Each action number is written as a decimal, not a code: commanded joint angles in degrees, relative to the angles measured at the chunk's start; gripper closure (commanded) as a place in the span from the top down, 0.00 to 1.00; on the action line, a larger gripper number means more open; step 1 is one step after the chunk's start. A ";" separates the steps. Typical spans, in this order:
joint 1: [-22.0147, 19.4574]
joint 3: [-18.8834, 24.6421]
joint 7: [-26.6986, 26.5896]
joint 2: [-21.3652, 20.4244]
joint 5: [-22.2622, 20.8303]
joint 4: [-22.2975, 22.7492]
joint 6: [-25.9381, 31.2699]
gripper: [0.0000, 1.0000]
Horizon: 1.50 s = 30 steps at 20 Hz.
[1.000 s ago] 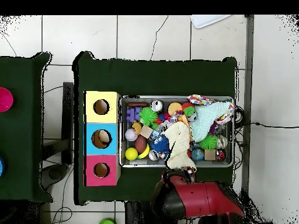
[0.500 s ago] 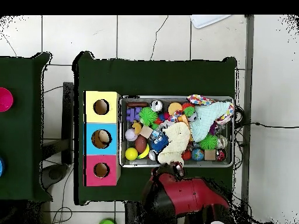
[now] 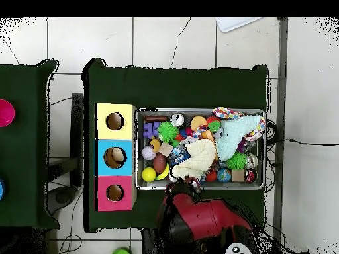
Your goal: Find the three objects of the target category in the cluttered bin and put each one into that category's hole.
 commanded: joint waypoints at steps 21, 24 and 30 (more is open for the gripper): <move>-8.27 9.16 4.01 11.94 -3.61 -15.24 -6.31 0.00; -4.96 4.93 4.93 14.02 -2.54 -17.11 -6.38 1.00; -2.65 3.61 7.18 12.60 0.83 -15.78 -3.00 1.00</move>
